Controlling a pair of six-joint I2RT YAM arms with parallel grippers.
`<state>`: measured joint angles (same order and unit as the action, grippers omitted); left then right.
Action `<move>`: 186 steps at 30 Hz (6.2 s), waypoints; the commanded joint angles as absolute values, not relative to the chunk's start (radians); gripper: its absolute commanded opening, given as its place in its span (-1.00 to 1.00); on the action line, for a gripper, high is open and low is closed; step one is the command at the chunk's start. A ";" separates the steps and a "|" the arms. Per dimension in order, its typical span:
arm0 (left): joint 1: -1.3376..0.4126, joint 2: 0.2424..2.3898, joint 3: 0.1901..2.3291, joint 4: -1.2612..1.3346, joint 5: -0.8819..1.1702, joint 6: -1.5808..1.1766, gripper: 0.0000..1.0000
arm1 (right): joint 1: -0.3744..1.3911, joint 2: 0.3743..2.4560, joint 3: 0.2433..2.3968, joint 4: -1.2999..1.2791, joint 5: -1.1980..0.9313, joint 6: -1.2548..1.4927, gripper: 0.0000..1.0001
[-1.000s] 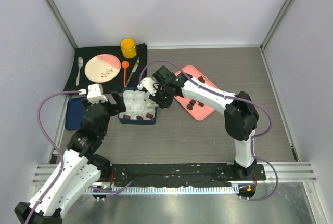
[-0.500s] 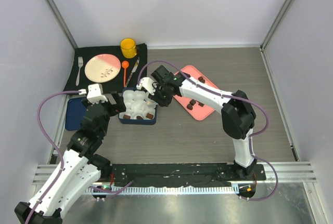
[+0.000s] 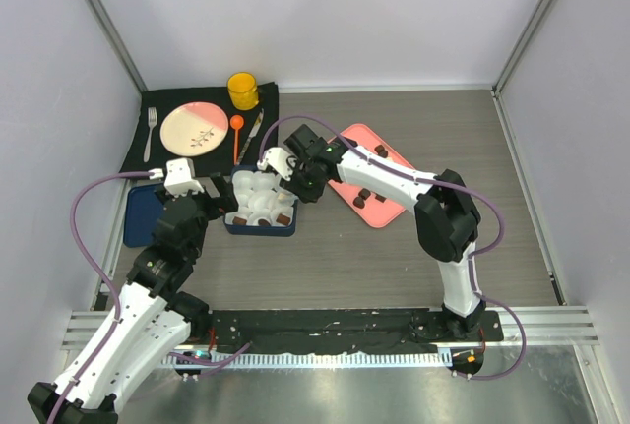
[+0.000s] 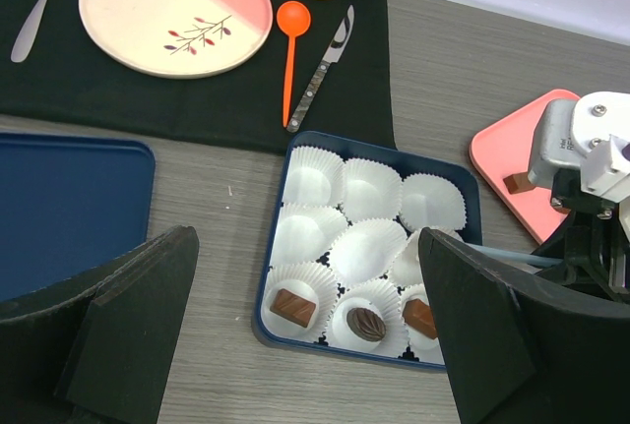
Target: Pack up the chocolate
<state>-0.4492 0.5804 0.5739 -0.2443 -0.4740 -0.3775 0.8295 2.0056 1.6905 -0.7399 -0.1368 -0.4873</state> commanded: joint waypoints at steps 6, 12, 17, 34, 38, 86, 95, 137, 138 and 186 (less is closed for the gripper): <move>-0.440 0.580 0.620 -0.221 -0.474 -0.362 0.99 | 0.834 2.011 1.743 -0.729 -0.158 -0.476 -0.44; -0.440 0.580 0.620 -0.218 -0.471 -0.364 0.99 | 0.835 2.008 1.741 -0.727 -0.163 -0.471 -0.34; -0.440 0.578 0.620 -0.218 -0.471 -0.364 0.99 | 0.835 2.008 1.741 -0.729 -0.164 -0.468 -0.33; -0.439 0.577 0.620 -0.218 -0.472 -0.364 0.99 | 0.807 1.829 1.688 -0.663 -0.156 -0.345 -0.58; -0.439 0.577 0.620 -0.218 -0.471 -0.364 0.99 | 0.755 1.748 1.590 -0.614 -0.147 -0.275 -0.63; -0.440 0.580 0.617 -0.212 -0.451 -0.368 0.99 | 0.314 1.752 1.411 -0.722 0.097 0.069 -0.51; -0.439 0.581 0.617 -0.215 -0.454 -0.367 1.00 | 0.314 1.798 1.434 -0.730 0.081 0.049 -0.39; -0.440 0.583 0.618 -0.213 -0.454 -0.365 0.99 | 0.319 1.847 1.493 -0.770 0.052 0.006 -0.62; -0.440 0.584 0.618 -0.213 -0.454 -0.365 0.99 | 0.324 1.841 1.496 -0.770 0.055 0.006 -0.64; -0.439 0.554 0.618 -0.218 -0.460 -0.368 0.99 | 0.931 2.043 1.816 -0.586 -0.095 -0.203 -0.67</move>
